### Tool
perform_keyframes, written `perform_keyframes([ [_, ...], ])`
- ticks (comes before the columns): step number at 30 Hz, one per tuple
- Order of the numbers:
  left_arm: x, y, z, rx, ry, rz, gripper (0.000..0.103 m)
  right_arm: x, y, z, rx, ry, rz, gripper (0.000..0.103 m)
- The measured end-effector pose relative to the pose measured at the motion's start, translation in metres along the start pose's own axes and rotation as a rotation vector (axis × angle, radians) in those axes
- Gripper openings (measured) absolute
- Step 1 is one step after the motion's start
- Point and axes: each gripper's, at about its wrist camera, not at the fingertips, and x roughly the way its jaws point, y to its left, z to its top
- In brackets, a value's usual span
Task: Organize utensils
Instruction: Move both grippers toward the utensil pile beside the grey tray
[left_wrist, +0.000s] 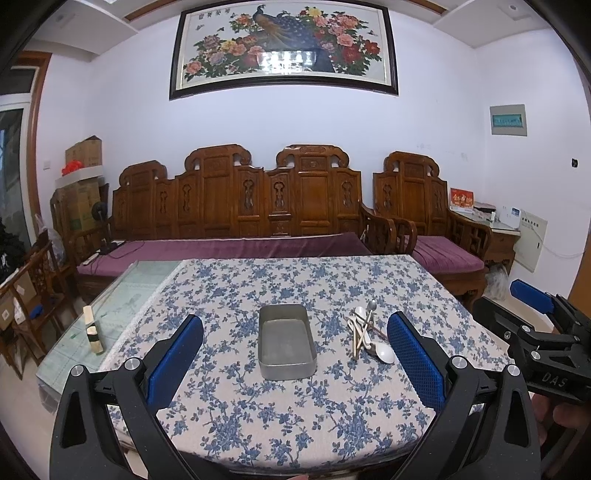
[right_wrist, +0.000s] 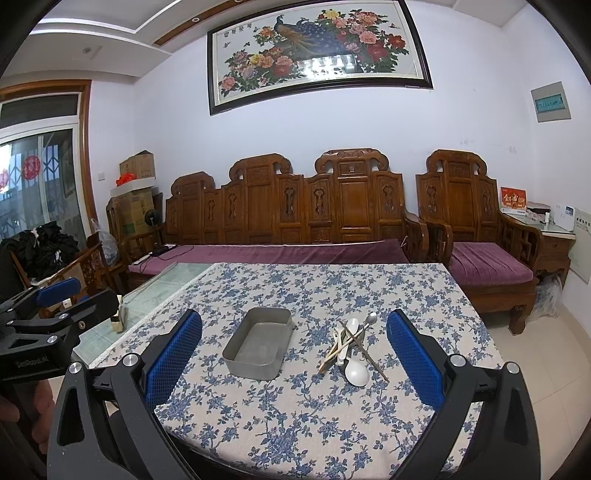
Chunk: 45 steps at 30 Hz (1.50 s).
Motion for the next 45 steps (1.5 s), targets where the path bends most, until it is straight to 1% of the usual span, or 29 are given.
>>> perform_keyframes([
  [4, 0.006, 0.003, -0.003, -0.002, 0.016, 0.002, 0.097, 0.006, 0.002, -0.003, 0.003, 0.018, -0.003, 0.101],
  [12, 0.038, 0.008, -0.015, -0.014, 0.081, -0.01, 0.097, 0.031, -0.008, -0.018, 0.002, 0.067, -0.019, 0.101],
  [16, 0.061, 0.008, -0.024, -0.006, 0.123, -0.025, 0.097, 0.05, -0.019, -0.028, 0.008, 0.097, -0.014, 0.098],
  [21, 0.089, 0.006, -0.035, 0.002, 0.166, -0.049, 0.097, 0.081, -0.031, -0.045, 0.012, 0.16, -0.005, 0.093],
  [27, 0.12, 0.005, -0.05, 0.0, 0.219, -0.088, 0.097, 0.113, -0.043, -0.06, -0.001, 0.21, -0.011, 0.086],
  [29, 0.129, 0.004, -0.053, 0.003, 0.233, -0.101, 0.097, 0.122, -0.048, -0.064, -0.007, 0.229, -0.013, 0.081],
  [33, 0.148, 0.0, -0.057, 0.012, 0.268, -0.138, 0.097, 0.143, -0.059, -0.073, -0.038, 0.267, -0.025, 0.075],
  [35, 0.155, -0.004, -0.059, 0.016, 0.285, -0.165, 0.097, 0.158, -0.066, -0.079, -0.048, 0.307, -0.027, 0.069],
  [38, 0.165, -0.011, -0.061, 0.027, 0.302, -0.185, 0.097, 0.182, -0.075, -0.089, -0.089, 0.366, -0.031, 0.064],
  [39, 0.168, -0.013, -0.061, 0.031, 0.306, -0.187, 0.097, 0.19, -0.078, -0.093, -0.1, 0.386, -0.031, 0.063],
  [42, 0.175, -0.019, -0.062, 0.054, 0.315, -0.187, 0.097, 0.209, -0.087, -0.101, -0.121, 0.428, -0.024, 0.056],
  [44, 0.182, -0.023, -0.062, 0.066, 0.324, -0.191, 0.097, 0.223, -0.096, -0.104, -0.115, 0.457, -0.019, 0.049],
  [45, 0.185, -0.025, -0.062, 0.072, 0.328, -0.193, 0.097, 0.231, -0.101, -0.105, -0.108, 0.47, -0.009, 0.048],
])
